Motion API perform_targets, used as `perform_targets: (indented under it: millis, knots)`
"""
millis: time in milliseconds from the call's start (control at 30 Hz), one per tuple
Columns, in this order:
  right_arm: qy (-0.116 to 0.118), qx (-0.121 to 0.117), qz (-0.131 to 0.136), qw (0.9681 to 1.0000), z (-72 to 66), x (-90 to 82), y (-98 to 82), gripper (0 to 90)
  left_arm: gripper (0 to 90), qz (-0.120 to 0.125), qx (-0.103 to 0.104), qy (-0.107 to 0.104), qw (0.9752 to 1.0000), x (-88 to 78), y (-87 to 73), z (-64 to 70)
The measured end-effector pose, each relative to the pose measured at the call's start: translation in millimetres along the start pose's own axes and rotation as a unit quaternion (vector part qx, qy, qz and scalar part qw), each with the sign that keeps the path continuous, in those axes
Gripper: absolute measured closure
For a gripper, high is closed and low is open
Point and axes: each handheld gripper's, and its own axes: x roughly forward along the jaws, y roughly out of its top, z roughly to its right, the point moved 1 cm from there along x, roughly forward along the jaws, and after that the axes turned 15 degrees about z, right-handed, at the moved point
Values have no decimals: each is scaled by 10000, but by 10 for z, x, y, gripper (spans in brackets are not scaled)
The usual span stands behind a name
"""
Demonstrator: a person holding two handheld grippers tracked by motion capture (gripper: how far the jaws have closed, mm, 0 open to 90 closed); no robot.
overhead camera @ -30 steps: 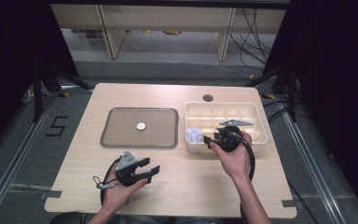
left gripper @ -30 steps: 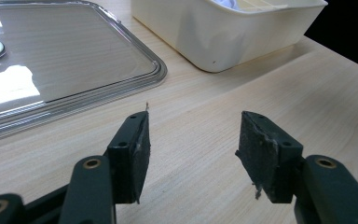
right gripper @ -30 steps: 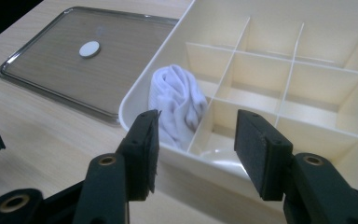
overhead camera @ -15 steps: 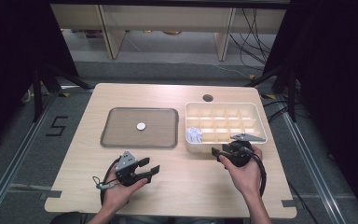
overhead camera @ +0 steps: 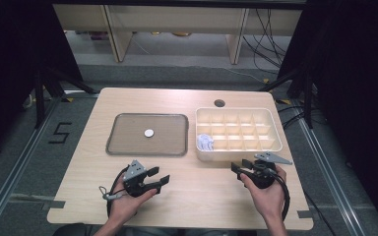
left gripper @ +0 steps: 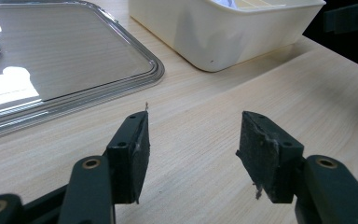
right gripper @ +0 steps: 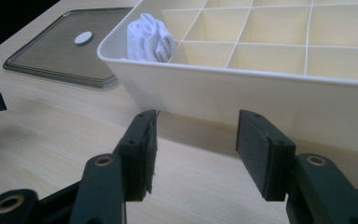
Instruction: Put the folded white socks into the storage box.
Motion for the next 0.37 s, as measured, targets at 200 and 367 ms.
perform_targets:
  millis: [200, 367]
  knots:
    - [-26, -37, 20, 10000, 36, 16, -53, 484, 421, 21, 39, -61, 10000, 0, 5, -1]
    - [-34, -34, 5, 10000, 38, 15, -56, 482, 420, 5, 55, -54, 10000, -10, 2, -5]
